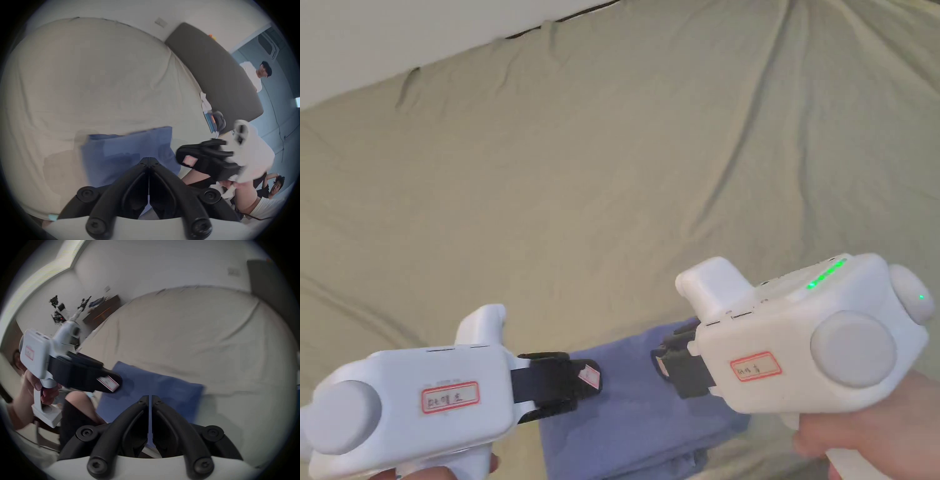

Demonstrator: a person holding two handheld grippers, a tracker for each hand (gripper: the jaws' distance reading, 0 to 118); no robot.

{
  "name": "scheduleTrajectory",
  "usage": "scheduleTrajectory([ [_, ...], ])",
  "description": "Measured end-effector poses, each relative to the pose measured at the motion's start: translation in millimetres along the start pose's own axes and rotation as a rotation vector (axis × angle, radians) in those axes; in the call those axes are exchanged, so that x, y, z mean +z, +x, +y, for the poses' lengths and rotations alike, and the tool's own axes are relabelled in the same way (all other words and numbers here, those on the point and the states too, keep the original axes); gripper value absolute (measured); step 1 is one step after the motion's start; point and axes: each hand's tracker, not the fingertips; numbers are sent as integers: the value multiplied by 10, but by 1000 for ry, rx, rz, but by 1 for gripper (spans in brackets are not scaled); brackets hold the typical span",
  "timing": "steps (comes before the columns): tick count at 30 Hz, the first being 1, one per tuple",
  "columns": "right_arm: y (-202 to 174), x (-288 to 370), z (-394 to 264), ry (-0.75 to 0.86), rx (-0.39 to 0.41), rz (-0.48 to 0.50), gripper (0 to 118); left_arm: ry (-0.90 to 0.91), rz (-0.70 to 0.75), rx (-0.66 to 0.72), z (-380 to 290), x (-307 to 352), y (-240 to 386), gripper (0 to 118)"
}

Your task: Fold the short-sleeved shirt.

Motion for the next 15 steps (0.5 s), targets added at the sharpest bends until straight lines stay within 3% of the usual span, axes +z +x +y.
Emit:
scheduleTrajectory([
  [2,95,-242,86,-39,-92,107,5,46,13,43,-36,293,-268,0],
  [4,238,-402,90,-72,-181,127,5,92,2,119,-111,483,-563,0],
  [9,711,-588,-97,-142,-339,221,5,60,-212,302,-327,469,-1190,3],
  [10,789,-589,-114,-139,-370,248,5,58,-216,327,-361,412,-1276,17],
  [11,734,-527,-147,-133,-382,243,5,52,-238,357,-381,352,-1351,42],
  [12,732,-505,-165,-133,-374,232,5,38,-273,391,-396,259,-1409,91],
  [13,717,-485,-171,-134,-365,232,5,17,-305,419,-397,154,-1452,91],
  [15,629,-417,-193,-136,-328,213,5,-44,-332,410,-380,-54,-1448,114],
])
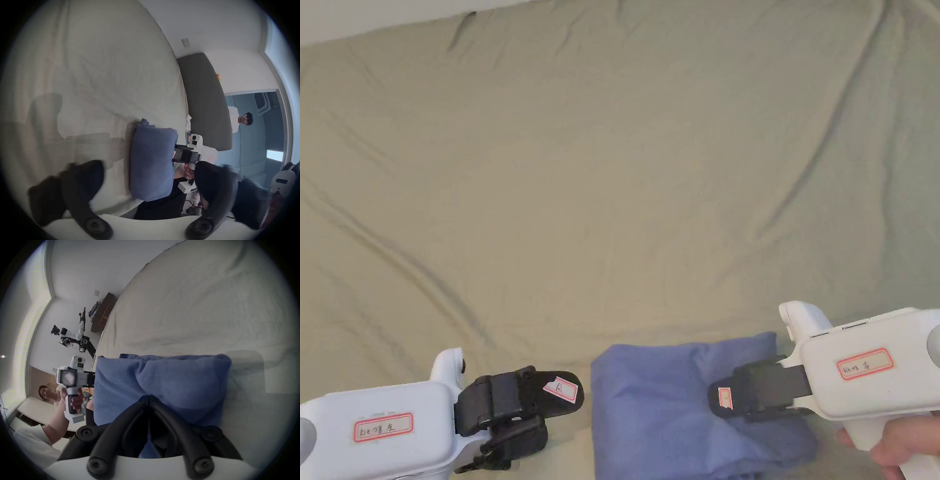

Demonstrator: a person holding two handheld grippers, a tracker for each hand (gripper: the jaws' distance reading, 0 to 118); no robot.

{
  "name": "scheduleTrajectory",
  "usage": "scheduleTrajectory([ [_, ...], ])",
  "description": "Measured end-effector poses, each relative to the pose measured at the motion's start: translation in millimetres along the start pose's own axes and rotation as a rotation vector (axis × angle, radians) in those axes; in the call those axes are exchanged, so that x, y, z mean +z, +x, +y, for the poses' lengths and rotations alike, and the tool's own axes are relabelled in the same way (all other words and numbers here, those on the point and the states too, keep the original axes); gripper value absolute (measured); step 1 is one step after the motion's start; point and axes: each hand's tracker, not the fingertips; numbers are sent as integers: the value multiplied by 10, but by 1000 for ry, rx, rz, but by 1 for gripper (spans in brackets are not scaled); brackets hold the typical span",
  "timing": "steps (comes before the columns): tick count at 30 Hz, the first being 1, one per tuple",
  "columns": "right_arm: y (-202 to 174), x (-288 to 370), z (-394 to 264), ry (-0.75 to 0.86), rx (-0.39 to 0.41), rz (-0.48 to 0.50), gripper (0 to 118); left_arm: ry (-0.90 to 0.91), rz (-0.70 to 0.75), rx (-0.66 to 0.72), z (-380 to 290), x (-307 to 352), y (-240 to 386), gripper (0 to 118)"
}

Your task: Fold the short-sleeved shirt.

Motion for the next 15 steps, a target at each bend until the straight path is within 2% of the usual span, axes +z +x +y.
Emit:
scheduleTrajectory([
  [1,-9,14,-17,-2,0,-4,5,-16,-22,-17,25,-95,-7,118],
  [4,6,61,-24,-11,-16,-11,5,-79,-33,-41,69,-431,19,118],
  [6,-4,68,-27,-14,-19,-15,5,-116,-114,-54,114,-598,-36,118],
  [9,-30,85,-45,-14,-11,-20,5,-137,-98,-57,94,-934,77,118],
  [13,15,128,-65,1,-27,-26,5,-162,-36,-225,51,-1086,366,117],
  [14,9,144,-77,11,-37,-24,5,-148,13,-233,55,-1073,399,101],
  [15,-7,167,-96,22,-48,-24,5,-130,69,-247,75,-1034,418,50],
])
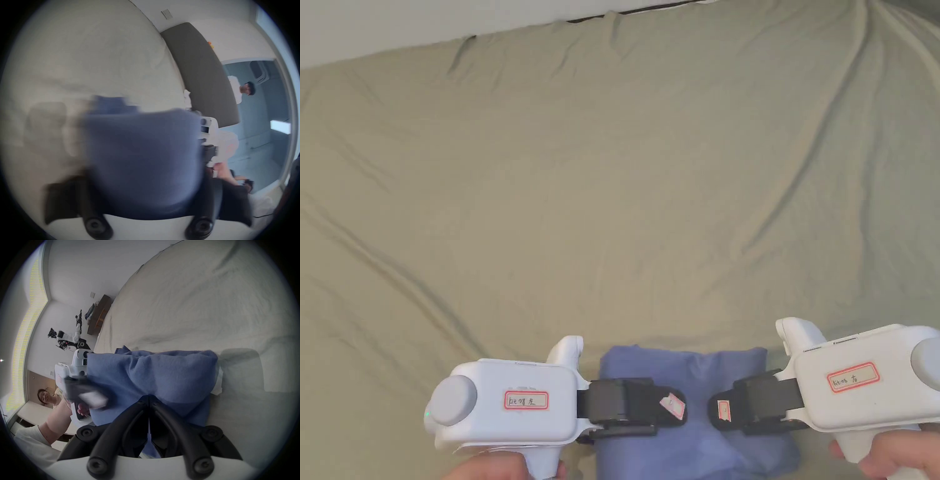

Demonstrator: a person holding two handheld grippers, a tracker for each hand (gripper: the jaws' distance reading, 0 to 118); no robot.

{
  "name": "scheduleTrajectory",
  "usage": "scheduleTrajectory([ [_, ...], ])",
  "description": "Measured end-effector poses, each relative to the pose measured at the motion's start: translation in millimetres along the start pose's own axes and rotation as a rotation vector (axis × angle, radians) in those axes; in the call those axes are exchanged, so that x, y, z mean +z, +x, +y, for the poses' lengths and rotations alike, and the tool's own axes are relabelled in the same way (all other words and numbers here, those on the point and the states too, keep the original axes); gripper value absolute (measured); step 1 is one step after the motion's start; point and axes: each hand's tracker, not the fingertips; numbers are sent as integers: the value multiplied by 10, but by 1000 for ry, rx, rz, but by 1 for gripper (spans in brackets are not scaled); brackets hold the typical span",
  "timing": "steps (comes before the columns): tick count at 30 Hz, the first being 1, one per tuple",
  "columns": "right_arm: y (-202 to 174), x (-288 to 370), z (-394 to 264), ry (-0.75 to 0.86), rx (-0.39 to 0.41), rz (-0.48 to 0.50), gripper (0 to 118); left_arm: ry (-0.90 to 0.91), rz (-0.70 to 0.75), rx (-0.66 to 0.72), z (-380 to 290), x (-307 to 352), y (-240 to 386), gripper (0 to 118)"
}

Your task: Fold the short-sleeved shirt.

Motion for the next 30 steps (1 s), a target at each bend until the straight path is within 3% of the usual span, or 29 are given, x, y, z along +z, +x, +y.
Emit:
scheduleTrajectory([
  [1,49,24,6,14,-8,-9,5,-2,57,-5,31,19,-38,48],
  [3,54,102,-15,49,-43,3,5,-39,0,108,53,68,-147,48],
  [5,63,214,-35,109,-70,16,4,-41,77,14,86,206,-15,48],
  [8,-68,410,-67,164,-2,2,4,-43,114,-54,120,554,106,48],
  [11,-264,575,-123,194,14,45,4,-63,246,-110,172,1068,97,48],
  [14,-429,676,-173,215,50,49,4,-72,368,-81,223,1690,-152,48],
  [16,-540,710,-213,236,116,5,4,-96,445,-32,251,2066,-383,48],
  [23,-763,690,-248,238,147,-15,4,-111,823,38,299,3303,-1198,49],
  [26,-813,677,-247,233,165,-25,4,-87,1032,-2,278,3626,-1391,49],
  [30,-863,667,-259,224,186,-39,4,-66,1286,44,248,3946,-1641,48],
])
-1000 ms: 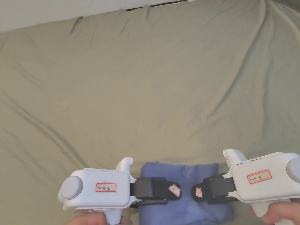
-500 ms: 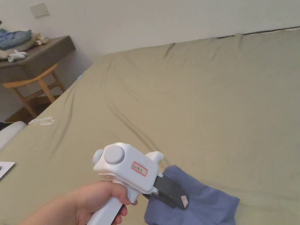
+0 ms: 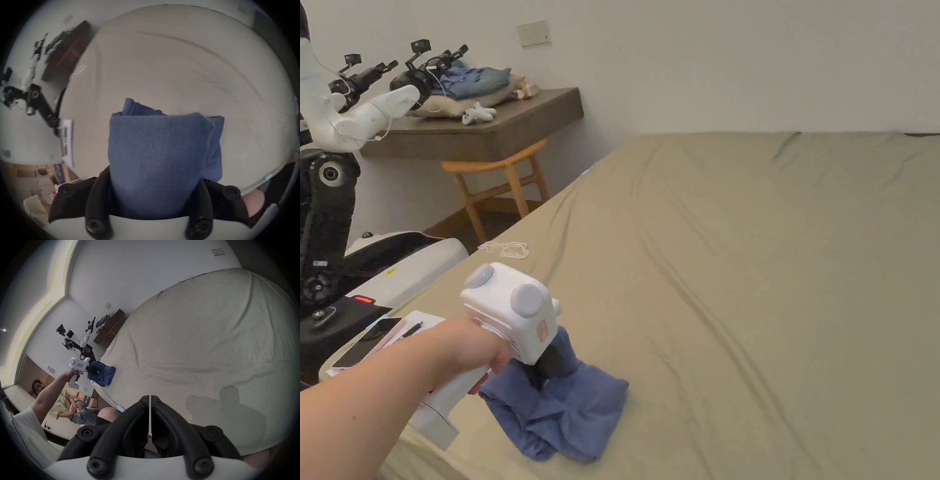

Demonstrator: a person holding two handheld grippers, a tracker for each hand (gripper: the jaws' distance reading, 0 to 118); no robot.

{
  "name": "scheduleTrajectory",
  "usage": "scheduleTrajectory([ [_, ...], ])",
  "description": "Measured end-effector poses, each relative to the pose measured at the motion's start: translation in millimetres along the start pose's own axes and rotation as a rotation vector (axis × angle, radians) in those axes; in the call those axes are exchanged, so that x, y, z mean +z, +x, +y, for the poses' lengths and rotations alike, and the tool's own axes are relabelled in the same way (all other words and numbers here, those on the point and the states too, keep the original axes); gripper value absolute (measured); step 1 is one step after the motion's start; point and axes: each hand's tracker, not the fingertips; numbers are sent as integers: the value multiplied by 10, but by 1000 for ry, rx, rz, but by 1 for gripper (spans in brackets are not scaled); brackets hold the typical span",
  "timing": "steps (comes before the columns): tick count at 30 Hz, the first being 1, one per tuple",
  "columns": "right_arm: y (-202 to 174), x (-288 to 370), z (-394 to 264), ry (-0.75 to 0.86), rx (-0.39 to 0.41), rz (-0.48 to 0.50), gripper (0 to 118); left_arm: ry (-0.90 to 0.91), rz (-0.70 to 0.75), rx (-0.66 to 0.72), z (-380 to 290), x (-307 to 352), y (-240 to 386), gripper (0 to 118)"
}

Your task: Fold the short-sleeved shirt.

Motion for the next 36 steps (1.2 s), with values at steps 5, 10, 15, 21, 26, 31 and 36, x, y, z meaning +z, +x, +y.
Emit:
scheduleTrajectory([
  [5,6,56,0,-1,36,-18,4,32,-4,67,-137,28,-283,95],
  [10,74,120,-6,9,46,-34,4,176,-45,177,-197,449,-476,118],
  [15,89,181,-25,28,58,-25,4,218,-25,170,-186,823,-336,118],
  [21,110,331,-29,65,103,-59,4,396,19,106,-202,1367,433,6],
  [26,-515,238,137,145,201,-168,4,580,-198,214,-261,1903,1012,1],
  [31,-527,209,146,244,360,-488,4,890,-331,289,-693,2506,1905,1],
  [36,-708,307,-2,430,417,-569,4,1106,-337,131,-1157,2819,2638,1],
])
